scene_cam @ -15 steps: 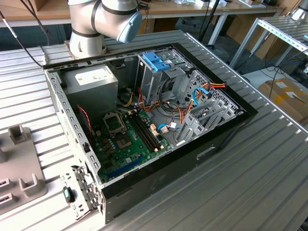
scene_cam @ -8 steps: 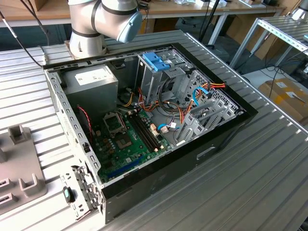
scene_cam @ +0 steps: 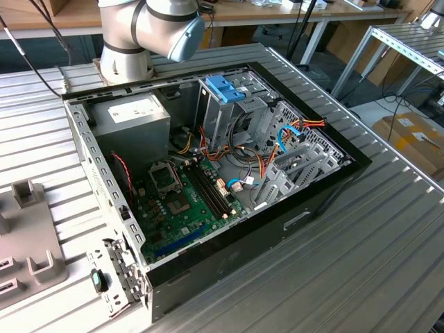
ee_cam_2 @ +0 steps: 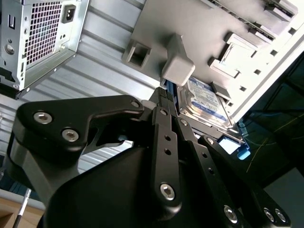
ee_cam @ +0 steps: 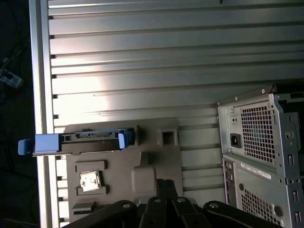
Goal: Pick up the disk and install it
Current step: 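Reach for the disk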
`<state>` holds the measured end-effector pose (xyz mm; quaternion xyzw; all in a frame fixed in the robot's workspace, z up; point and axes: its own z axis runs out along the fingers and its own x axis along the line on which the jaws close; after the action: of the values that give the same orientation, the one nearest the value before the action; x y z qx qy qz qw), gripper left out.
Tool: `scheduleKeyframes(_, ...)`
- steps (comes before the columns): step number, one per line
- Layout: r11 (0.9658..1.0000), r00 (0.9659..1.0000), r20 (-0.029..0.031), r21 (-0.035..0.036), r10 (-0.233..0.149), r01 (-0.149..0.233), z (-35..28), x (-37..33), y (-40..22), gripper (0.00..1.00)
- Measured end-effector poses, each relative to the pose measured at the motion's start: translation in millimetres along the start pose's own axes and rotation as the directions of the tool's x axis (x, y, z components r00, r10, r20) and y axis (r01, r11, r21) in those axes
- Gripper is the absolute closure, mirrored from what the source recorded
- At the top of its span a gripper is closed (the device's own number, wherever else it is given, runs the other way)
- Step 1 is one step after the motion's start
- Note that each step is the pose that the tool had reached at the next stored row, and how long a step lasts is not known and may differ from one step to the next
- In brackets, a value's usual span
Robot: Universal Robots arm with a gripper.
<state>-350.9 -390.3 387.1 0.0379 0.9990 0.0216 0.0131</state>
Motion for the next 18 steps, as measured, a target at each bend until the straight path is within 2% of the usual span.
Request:
scheduleKeyframes(3,1.0,1.0,0.0002,-0.0001,0.0,0.0,1.2,0.7,4.6,0.89)
scheduleKeyframes(9,1.0,1.0,0.0,0.0,0.0,0.0,1.3,0.7,4.8,0.89)
scheduleKeyframes(11,1.0,1.0,-0.0028,0.0001,0.0,0.0,1.4,0.7,4.9,0.89)
scheduleKeyframes(12,1.0,0.9999,-0.0118,0.001,0.001,-0.001,1.3,0.7,4.9,0.89)
scheduleKeyframes(13,1.0,0.9999,-0.0171,0.0012,0.001,-0.001,1.5,0.7,4.9,0.89)
scheduleKeyframes(14,1.0,0.9996,-0.0274,0.002,0.001,-0.001,1.7,0.7,4.8,0.89)
scheduleKeyframes(15,1.0,0.9992,-0.0403,0.0032,0.002,-0.002,1.8,0.7,4.8,0.89)
scheduleKeyframes(17,1.0,0.9986,-0.0535,0.0041,0.002,-0.002,2.1,0.8,4.8,0.89)
scheduleKeyframes(18,1.0,0.9983,-0.0577,0.0043,0.003,-0.002,2.2,0.8,4.8,0.89)
